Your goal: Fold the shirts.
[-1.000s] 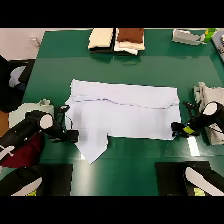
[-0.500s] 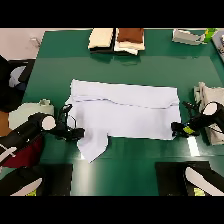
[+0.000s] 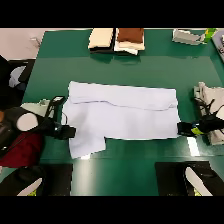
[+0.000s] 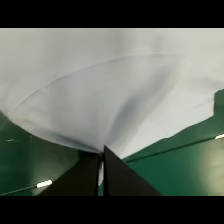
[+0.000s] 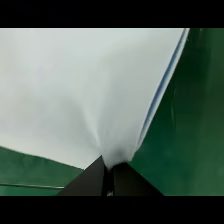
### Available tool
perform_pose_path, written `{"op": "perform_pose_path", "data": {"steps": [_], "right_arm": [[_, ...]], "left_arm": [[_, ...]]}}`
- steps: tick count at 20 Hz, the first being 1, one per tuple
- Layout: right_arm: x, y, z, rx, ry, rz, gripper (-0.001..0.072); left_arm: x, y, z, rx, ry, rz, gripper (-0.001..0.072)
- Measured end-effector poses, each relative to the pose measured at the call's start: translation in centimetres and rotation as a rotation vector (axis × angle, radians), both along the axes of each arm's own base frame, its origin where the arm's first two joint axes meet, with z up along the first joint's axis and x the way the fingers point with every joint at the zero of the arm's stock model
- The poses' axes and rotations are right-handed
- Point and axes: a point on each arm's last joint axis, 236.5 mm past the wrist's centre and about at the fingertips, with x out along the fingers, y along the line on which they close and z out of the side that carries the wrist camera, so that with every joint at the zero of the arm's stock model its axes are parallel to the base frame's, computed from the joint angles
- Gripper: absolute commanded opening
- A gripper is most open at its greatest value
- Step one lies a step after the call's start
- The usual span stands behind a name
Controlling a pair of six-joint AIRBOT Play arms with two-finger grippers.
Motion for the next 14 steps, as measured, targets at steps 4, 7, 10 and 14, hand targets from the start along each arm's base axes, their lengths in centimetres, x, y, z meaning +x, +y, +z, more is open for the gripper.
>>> {"op": "perform_pose_path", "data": {"steps": [4,7,10,14], "right_arm": [[1.3,-0.9,3.8,-0.046,-0.095,0.005,0.0015],[3.9,-1.5,5.6,-0.058,-0.134,0.0,0.0015],[7.9,-2.3,6.1,-0.062,-0.151,-0.008,0.0015],[13.4,-3.4,5.0,-0.058,-0.138,-0.017,0.0015]], "left_arm": [[1.3,0.9,3.4,0.013,-0.123,-0.012,0.0024],[5.0,2.3,4.8,0.064,-0.255,0.022,0.0023],[9.7,3.6,5.0,0.11,-0.329,0.066,0.0023],[17.1,3.8,4.1,0.143,-0.403,0.062,0.0024]]}}
